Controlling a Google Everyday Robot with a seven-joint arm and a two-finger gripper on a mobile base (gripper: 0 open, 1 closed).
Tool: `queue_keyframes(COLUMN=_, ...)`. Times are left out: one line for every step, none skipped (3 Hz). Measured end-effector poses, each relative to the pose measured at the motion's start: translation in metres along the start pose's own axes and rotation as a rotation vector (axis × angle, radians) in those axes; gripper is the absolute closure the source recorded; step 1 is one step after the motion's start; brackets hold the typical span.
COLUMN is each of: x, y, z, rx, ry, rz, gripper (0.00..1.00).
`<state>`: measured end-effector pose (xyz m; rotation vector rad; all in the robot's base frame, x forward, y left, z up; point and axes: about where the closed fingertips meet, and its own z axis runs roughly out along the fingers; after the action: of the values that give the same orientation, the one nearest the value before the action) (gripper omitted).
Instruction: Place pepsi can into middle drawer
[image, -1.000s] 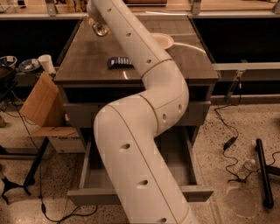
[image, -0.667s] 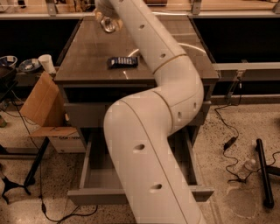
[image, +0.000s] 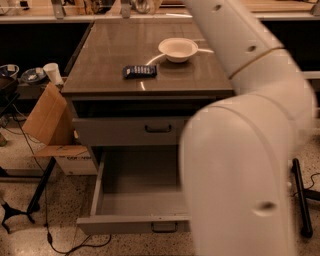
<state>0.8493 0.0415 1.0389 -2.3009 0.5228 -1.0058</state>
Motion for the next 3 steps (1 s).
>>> queue_keyframes(x=0.051, y=-0.007, z=-0.111, rx=0.137, ry=0.177, rz=0.123, gripper=1.00)
queue_keyframes(x=0.046, y=-0.034, z=-0.206, rx=0.303, ry=0.254, rz=0.219, gripper=1.00)
queue_keyframes(x=-0.012, y=-0.034, z=-0.215, rx=0.394, ry=0.164, rz=0.274, gripper=1.00)
